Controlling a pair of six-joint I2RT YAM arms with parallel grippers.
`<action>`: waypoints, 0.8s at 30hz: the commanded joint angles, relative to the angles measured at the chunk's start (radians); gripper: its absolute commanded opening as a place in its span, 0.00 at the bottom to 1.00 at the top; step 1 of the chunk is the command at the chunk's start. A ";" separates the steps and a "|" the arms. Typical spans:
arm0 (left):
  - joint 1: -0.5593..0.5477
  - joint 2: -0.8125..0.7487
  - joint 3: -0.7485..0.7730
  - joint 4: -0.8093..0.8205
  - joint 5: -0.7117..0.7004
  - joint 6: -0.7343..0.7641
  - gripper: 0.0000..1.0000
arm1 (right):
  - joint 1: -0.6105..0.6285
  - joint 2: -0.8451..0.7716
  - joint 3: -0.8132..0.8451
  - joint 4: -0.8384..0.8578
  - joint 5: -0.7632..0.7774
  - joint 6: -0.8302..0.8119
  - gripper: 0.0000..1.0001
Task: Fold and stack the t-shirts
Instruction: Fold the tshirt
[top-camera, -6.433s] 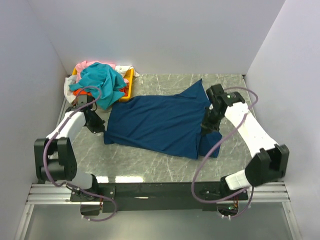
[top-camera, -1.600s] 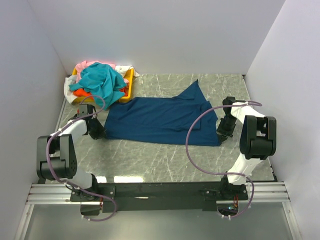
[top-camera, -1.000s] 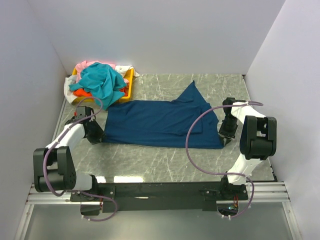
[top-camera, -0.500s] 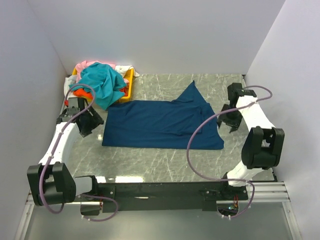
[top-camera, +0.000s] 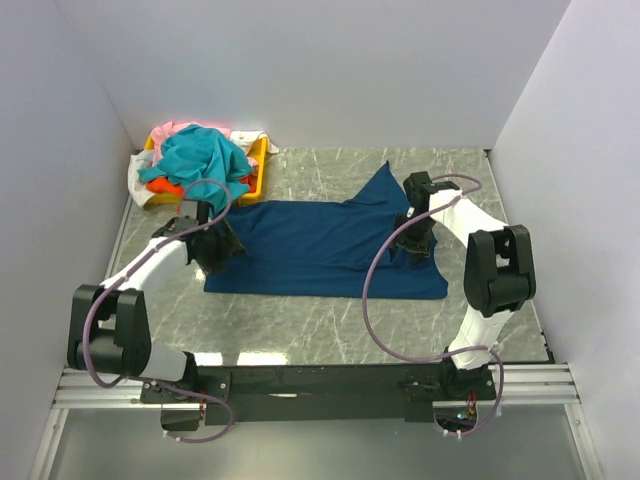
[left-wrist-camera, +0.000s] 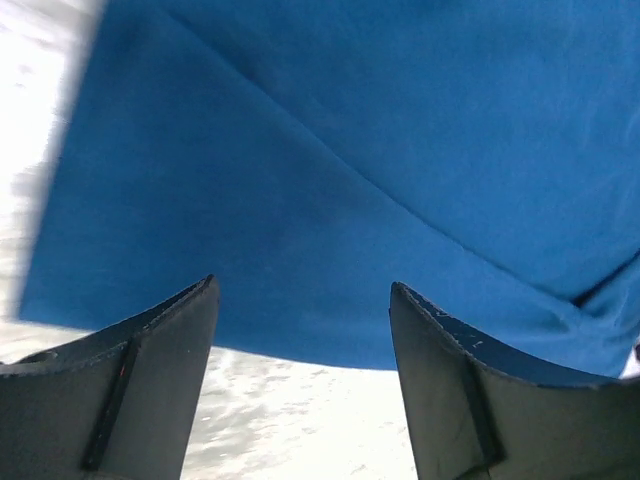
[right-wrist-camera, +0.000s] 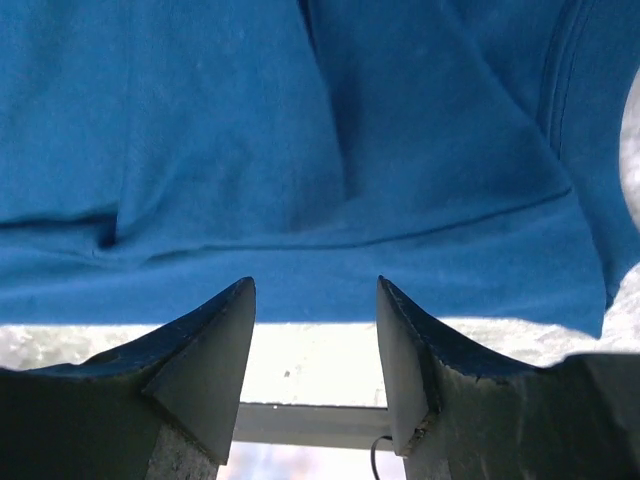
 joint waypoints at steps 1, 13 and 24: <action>-0.033 0.022 -0.028 0.089 0.051 -0.054 0.75 | -0.008 0.014 0.010 0.040 0.020 0.005 0.58; -0.040 0.090 -0.016 0.051 0.028 -0.018 0.75 | -0.009 0.099 0.004 0.087 -0.023 0.000 0.41; -0.045 0.113 -0.008 0.043 0.025 -0.008 0.75 | -0.006 0.077 0.063 0.046 -0.021 0.000 0.00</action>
